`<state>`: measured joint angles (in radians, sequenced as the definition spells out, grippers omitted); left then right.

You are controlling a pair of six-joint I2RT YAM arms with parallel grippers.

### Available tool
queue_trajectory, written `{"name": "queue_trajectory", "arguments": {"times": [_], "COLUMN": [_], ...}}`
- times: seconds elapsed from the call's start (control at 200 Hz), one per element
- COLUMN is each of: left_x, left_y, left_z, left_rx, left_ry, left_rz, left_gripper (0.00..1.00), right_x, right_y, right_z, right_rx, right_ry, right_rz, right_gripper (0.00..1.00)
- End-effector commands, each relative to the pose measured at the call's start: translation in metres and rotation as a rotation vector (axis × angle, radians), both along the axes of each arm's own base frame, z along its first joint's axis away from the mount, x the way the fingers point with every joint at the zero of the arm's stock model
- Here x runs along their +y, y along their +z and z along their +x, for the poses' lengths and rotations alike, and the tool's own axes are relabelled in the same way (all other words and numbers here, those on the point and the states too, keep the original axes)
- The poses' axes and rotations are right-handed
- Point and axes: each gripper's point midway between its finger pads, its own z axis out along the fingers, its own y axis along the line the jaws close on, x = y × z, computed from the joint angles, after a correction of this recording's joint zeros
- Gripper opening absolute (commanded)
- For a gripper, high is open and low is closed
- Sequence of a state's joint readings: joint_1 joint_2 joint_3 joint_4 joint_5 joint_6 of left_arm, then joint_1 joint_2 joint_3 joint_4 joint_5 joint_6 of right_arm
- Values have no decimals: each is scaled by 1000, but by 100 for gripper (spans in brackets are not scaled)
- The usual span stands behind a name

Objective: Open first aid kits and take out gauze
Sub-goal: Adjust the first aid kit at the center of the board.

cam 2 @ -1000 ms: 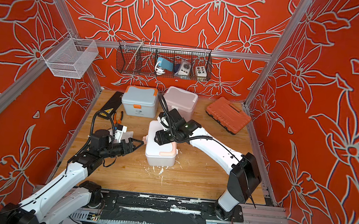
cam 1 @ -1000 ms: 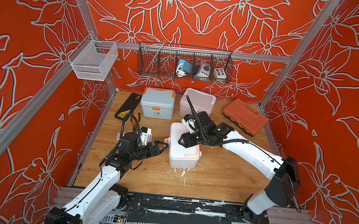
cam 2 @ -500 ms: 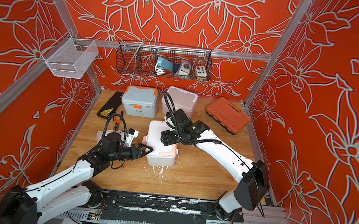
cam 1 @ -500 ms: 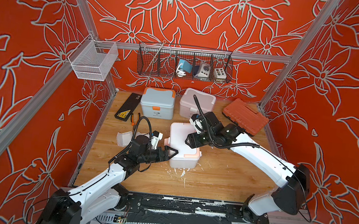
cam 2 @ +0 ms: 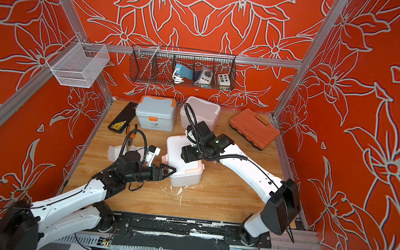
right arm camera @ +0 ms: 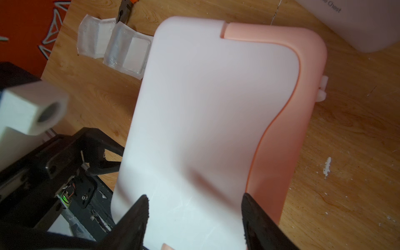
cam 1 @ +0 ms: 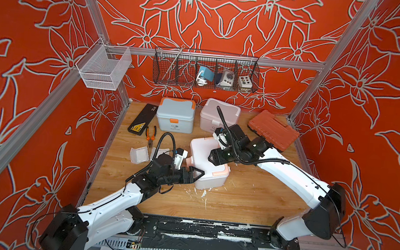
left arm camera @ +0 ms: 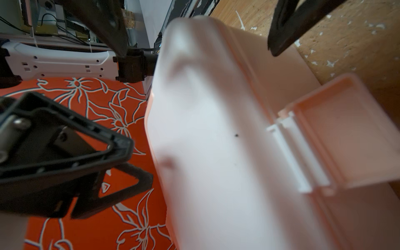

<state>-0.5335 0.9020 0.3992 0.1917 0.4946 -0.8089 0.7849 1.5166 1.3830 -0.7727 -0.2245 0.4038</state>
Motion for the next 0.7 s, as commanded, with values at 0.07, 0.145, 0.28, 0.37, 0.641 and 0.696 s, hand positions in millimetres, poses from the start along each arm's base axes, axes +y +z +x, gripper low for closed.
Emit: {"name": "queue_trajectory", "arguments": {"times": [0.07, 0.145, 0.28, 0.37, 0.641, 0.696], "left_x": [40, 51, 60, 59, 48, 46], "left_y": [0, -1, -2, -2, -8, -7], "left_z": [16, 21, 32, 39, 57, 59], "left_rx": [-18, -12, 7, 11, 32, 28], "left_ry": [115, 140, 166, 170, 146, 141], "left_rz": [-14, -26, -66, -103, -205, -228], "left_gripper": [98, 98, 98, 98, 98, 98], "right_x": [11, 17, 26, 30, 35, 34], "right_y": [8, 5, 0, -6, -29, -30], "right_z": [-4, -6, -8, -7, -8, -8], "right_rx": [28, 44, 61, 68, 109, 110], "right_ry": [57, 83, 125, 135, 147, 144], "right_rz": [21, 15, -3, -22, -58, -58], "right_gripper": [64, 61, 56, 52, 41, 40]}}
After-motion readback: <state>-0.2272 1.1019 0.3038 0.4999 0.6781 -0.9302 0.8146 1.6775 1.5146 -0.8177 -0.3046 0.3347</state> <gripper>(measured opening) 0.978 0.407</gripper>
